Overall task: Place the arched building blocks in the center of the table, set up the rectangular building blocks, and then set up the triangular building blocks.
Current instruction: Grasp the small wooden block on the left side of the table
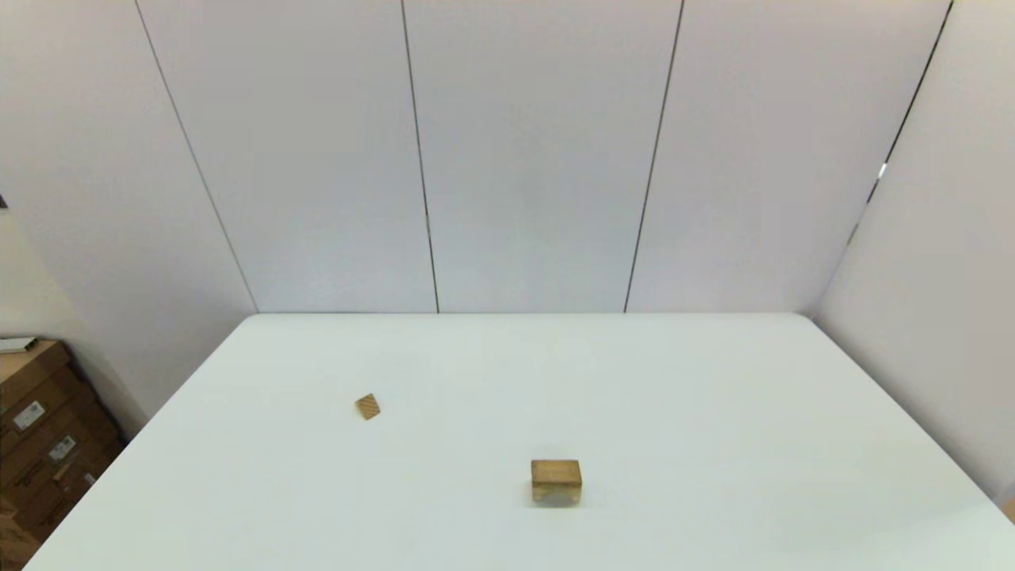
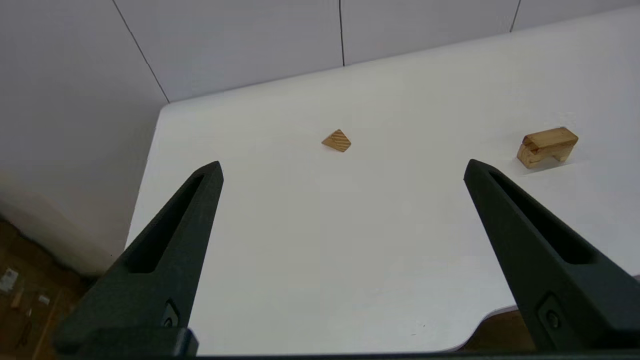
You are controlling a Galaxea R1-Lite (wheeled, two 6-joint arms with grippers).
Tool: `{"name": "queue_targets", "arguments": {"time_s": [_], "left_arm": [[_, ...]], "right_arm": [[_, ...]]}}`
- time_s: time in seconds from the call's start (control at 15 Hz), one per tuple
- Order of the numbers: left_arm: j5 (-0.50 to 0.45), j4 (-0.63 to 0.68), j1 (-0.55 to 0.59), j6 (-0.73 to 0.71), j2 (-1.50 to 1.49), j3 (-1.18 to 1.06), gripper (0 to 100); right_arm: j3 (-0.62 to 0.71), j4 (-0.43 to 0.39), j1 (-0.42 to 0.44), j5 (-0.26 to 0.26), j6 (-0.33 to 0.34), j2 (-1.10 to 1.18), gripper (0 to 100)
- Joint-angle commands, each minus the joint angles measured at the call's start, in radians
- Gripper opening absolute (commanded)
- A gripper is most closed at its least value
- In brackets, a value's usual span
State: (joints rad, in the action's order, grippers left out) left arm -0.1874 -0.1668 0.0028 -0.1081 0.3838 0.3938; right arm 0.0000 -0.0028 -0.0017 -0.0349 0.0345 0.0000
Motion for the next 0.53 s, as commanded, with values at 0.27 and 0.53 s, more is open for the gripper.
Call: {"name": "queue_targets", "arguments": {"time_s": [0.27, 0.53], "left_arm": [[0.059, 0.067, 0.01, 0.016, 0.917, 0.384, 100], [0.062, 0.101, 0.016, 0.1, 1.198, 0.467, 100]], "right_arm": [[0.002, 0.0, 0.0, 0.0, 0.001, 0.0, 100], [0.002, 0.0, 0.0, 0.0, 0.001, 0.0, 100]]}}
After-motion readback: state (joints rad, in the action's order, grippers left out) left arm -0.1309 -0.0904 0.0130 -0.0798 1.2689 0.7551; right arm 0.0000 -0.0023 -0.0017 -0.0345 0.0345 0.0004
